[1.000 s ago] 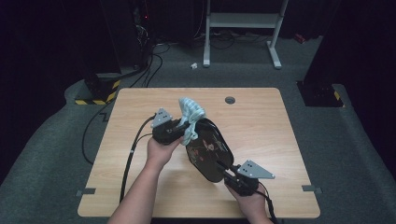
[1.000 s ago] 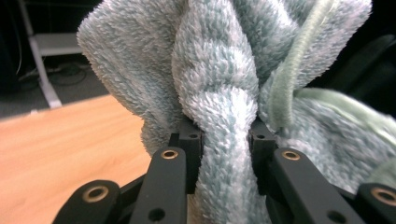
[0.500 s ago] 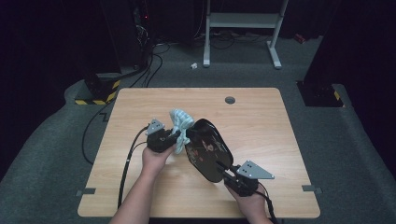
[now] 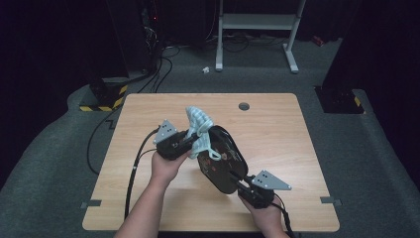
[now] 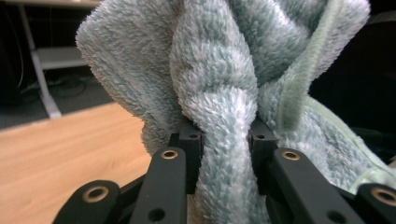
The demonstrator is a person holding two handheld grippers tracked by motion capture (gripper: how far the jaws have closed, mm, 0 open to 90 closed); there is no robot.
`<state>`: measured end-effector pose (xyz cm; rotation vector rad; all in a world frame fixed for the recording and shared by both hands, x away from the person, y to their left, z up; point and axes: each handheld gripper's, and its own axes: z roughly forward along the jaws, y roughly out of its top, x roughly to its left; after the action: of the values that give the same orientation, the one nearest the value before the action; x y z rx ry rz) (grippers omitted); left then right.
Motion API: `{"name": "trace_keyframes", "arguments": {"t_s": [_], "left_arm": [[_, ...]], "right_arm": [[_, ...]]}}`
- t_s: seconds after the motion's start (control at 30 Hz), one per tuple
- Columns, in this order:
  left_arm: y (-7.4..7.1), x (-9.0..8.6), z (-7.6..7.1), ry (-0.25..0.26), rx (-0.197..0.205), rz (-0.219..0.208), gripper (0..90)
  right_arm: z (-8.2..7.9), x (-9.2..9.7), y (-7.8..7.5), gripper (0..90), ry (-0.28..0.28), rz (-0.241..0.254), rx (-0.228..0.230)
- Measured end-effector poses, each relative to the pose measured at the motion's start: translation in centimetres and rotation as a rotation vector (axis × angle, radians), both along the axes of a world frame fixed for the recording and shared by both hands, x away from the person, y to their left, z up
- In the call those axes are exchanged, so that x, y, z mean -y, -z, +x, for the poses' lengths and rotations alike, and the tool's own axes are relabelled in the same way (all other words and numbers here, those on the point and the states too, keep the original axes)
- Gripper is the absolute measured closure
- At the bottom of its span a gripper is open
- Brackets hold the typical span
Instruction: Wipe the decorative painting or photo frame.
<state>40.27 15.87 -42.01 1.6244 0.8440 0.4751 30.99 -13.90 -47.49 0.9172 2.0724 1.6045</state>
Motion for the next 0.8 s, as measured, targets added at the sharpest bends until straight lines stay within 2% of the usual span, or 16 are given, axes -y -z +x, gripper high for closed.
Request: {"name": "trace_keyframes", "arguments": {"t_s": [0.03, 0.07, 0.1, 0.13, 0.17, 0.2, 0.23, 0.27, 0.3, 0.47, 0.5, 0.63, 0.8], "left_arm": [[0.0, 0.0, 0.0, 0.0, 0.0, 0.0, 73.9], [0.7, -0.3, 0.2, -0.007, -0.015, -0.012, 73.9], [1.4, -0.7, 0.4, -0.015, -0.033, -0.028, 73.9], [2.7, -1.4, 0.5, -0.029, -0.068, -0.046, 74.0], [2.7, -1.4, 0.5, -0.029, -0.068, -0.046, 74.0], [3.8, -1.9, 0.6, -0.038, -0.09, -0.045, 74.0], [3.8, -1.9, 0.6, -0.038, -0.09, -0.045, 73.9], [5.3, -2.5, 0.5, -0.044, -0.121, -0.037, 74.0], [5.3, -2.5, 0.5, -0.044, -0.121, -0.037, 73.9], [8.7, -3.1, 0.0, -0.03, -0.196, 0.013, 73.9], [8.9, -3.1, -0.1, -0.026, -0.198, 0.02, 73.8], [8.4, -3.3, -0.4, -0.024, -0.18, 0.002, 73.8], [5.6, -3.4, -0.2, -0.012, -0.11, -0.013, 73.7]], "right_arm": [[0.0, 0.0, 0.0, 77.3, 0.0, 0.0, 0.0], [0.0, 0.0, 0.0, 77.3, 0.002, 0.0, -0.001], [0.0, 0.0, 0.0, 77.3, 0.005, 0.001, -0.002], [0.0, -0.1, 0.0, 77.3, 0.006, 0.002, -0.004], [0.0, -0.1, 0.0, 77.3, 0.006, 0.002, -0.004], [0.0, -0.1, 0.0, 77.4, 0.006, 0.007, -0.009], [0.0, -0.1, 0.0, 77.4, 0.006, 0.007, -0.009], [0.0, -0.1, 0.0, 77.4, 0.006, 0.01, -0.011], [0.0, -0.1, 0.0, 77.4, 0.006, 0.01, -0.011], [0.0, -0.1, 0.0, 77.5, 0.006, 0.011, -0.012], [-0.1, -0.1, 0.0, 77.5, 0.008, 0.009, -0.012], [-0.2, -0.2, 0.0, 77.6, 0.007, 0.004, -0.008], [-0.3, -0.4, -0.1, 77.6, 0.004, -0.004, -0.007]]}}
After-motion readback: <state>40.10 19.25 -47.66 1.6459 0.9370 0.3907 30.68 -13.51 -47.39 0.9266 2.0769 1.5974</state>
